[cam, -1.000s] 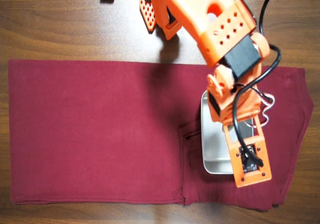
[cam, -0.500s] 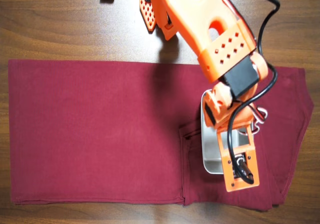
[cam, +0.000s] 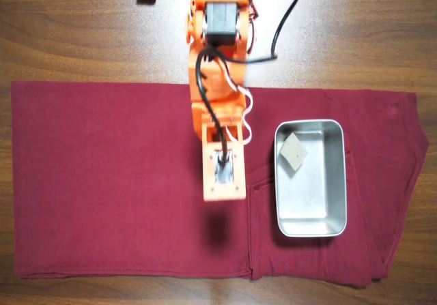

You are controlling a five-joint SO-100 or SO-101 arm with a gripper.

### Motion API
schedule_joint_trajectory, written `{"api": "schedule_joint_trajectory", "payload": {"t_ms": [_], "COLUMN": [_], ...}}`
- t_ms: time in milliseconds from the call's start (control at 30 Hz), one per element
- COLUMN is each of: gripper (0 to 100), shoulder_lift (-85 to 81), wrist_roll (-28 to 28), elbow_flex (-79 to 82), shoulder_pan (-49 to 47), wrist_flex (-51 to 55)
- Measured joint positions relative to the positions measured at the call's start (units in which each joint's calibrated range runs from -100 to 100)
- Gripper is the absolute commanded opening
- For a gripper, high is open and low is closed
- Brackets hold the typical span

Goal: Grab the cube

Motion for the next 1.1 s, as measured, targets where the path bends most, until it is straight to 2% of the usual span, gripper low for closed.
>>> {"api": "schedule_joint_trajectory", "payload": {"t_ms": [200, 300, 467, 567, 633, 1100], "gripper": [0, 0, 0, 0, 1, 1], "shoulder_lift": [-23.61, -24.65, -24.83, -25.69, -25.69, -25.69], "wrist_roll": [0.24, 0.44, -0.49, -0.34, -4.74, -5.67], "elbow_flex": [16.57, 22.28, 22.84, 22.84, 22.65, 22.84], "shoulder_pan": [1.0, 4.79, 5.18, 4.99, 4.79, 4.39], "wrist_flex": [16.53, 13.9, 15.12, 23.0, 26.38, 26.48]}}
